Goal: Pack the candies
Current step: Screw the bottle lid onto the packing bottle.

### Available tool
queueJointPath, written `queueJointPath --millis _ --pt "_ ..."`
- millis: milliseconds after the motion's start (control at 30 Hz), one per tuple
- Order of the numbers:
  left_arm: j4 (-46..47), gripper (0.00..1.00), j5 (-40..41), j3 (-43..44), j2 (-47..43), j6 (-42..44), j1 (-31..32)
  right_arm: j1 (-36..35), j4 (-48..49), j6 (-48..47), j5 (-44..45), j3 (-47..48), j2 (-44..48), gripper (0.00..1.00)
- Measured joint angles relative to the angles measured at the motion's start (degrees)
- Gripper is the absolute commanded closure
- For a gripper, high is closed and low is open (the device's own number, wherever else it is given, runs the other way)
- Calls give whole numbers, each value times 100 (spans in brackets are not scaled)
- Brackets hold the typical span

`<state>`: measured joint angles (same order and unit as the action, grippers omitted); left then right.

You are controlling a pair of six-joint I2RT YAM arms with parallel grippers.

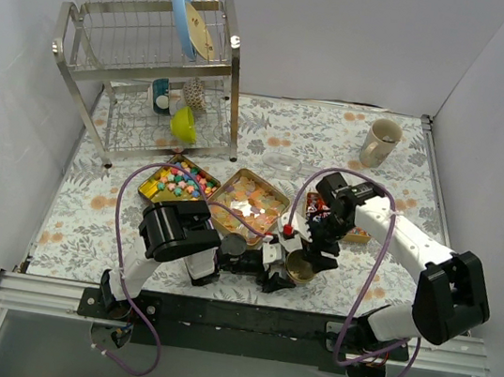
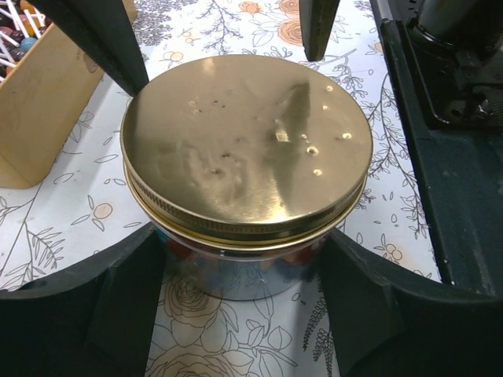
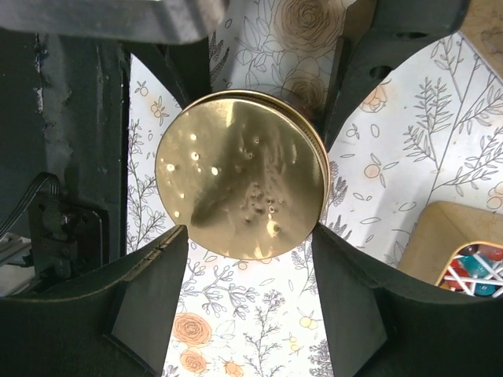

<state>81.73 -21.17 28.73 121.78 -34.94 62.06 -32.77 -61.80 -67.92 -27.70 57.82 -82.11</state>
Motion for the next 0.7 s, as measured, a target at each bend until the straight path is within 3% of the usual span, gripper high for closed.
queueJointPath --millis 500,700 --pt "0 100 -269 26 24 28 2 15 -4 39 273 -533 442 29" --pt "0 100 -264 33 28 31 -2 9 -669 284 374 -787 595 29"
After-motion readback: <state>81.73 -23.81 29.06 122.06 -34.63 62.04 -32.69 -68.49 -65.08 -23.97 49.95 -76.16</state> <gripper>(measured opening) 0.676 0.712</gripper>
